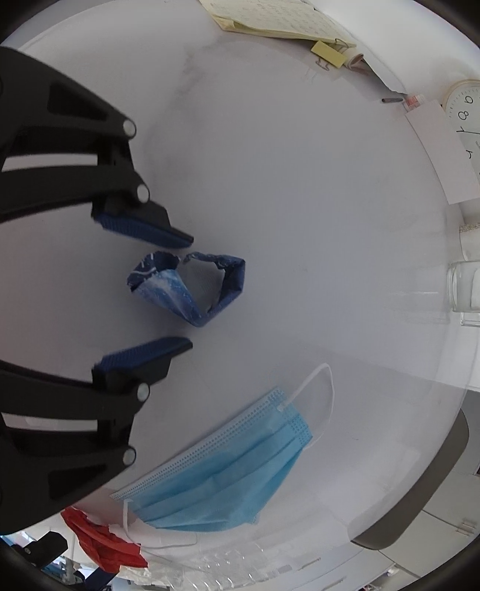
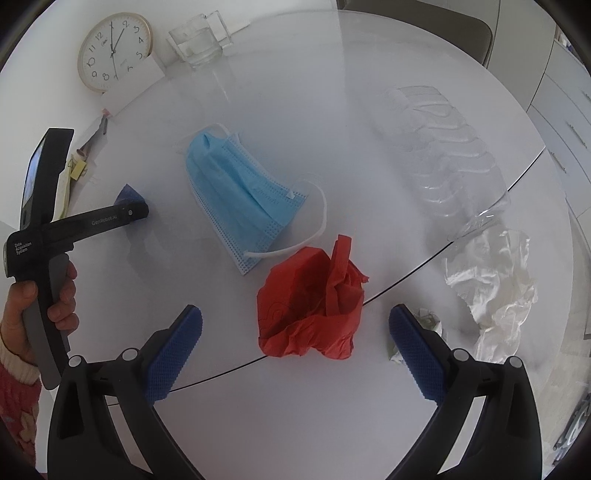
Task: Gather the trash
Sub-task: 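Grasp the blue wrapper with the left gripper while the right gripper grasps the red tissue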
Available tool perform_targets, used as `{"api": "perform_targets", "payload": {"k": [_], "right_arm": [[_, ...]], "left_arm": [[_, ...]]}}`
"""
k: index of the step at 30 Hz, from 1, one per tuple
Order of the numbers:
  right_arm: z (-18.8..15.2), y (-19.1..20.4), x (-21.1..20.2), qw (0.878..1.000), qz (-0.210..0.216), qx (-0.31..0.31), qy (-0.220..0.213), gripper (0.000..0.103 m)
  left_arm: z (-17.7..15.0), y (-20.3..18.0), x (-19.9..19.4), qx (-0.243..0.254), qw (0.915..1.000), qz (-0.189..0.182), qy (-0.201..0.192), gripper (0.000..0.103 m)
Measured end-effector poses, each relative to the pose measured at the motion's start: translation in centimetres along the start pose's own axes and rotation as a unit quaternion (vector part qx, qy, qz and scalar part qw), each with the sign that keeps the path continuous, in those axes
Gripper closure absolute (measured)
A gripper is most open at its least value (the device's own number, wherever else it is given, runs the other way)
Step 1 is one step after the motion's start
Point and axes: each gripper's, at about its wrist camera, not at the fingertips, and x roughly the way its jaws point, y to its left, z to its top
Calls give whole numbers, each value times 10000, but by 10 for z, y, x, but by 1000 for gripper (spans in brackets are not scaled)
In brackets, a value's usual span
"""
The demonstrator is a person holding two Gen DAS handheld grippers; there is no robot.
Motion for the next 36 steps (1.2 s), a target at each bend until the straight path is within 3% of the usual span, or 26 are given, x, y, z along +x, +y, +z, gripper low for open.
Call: {"api": "perform_targets", "payload": {"k": [8, 16, 21, 23, 27, 30, 36], "right_arm": [[-2, -9, -3, 10000, -2, 45, -55, 3], [2, -12, 2, 10000, 7, -47, -31, 3], [7, -4, 19, 9997, 51, -136, 183, 24], [7, 1, 24, 9991, -37, -284, 308, 45], [2, 8, 26, 9982, -92, -487, 345, 65], [-2, 11, 21, 9981, -34, -531, 324, 70], [-14, 10, -4, 9986, 78, -508, 156, 70]], "left_arm": [[1, -3, -3, 152, 9999, 4, -37, 74], [-3, -7, -16, 322, 9993, -43, -197, 81], [-8, -11, -22, 406, 9989, -37, -213, 82], [-9, -10, -24, 397, 9989, -69, -224, 82], [-12, -10, -31, 407, 9987, -100, -274, 82], [-14, -10, -39, 514, 9978, 15, -413, 82], [-27, -20, -62, 612, 9968, -172, -478, 82]]}}
